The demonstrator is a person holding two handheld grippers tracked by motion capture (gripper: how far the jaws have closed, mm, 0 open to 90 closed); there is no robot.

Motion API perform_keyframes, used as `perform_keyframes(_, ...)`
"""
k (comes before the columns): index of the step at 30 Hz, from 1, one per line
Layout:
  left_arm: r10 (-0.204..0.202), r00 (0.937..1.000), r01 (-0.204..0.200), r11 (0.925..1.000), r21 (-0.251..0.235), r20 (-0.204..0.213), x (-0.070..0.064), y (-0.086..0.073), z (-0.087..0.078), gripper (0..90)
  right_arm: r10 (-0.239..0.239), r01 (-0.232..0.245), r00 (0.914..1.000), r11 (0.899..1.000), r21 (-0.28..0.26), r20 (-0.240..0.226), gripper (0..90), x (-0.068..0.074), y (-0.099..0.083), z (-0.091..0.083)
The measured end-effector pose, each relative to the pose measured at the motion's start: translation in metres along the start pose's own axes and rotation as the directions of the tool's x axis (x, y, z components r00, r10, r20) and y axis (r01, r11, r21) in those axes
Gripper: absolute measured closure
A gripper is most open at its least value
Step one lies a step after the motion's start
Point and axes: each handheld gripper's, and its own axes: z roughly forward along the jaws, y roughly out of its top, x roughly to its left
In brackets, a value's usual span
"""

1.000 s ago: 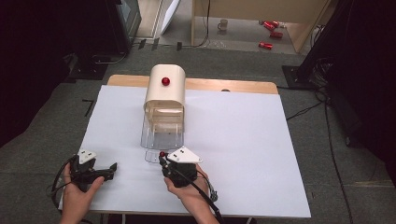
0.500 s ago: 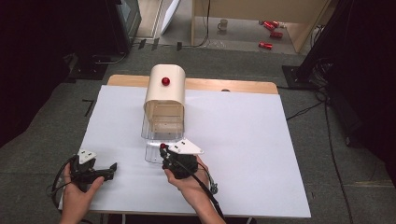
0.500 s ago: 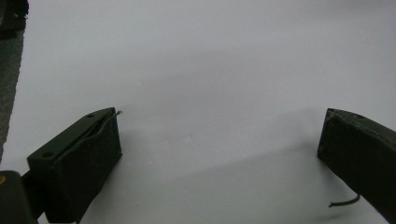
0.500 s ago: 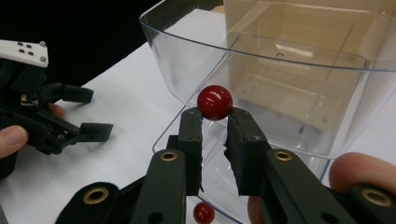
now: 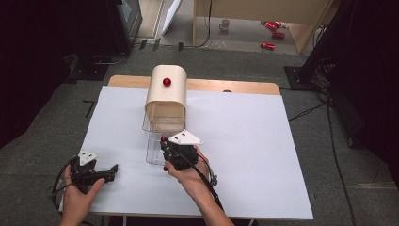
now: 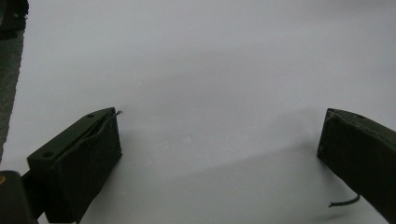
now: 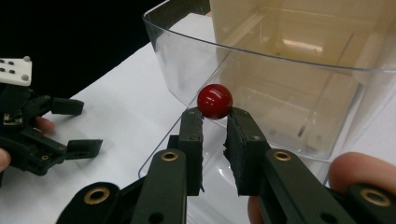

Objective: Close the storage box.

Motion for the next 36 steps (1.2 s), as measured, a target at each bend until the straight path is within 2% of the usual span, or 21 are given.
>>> perform_keyframes(36,0.002,1.0,-0.002,1.0,-0.002,-0.001,0.0,0.0,0.0,0.0,0.01,-0.011,0.9988,1.0,0.006,0.048,78.9,-0.027,0.027,0.037)
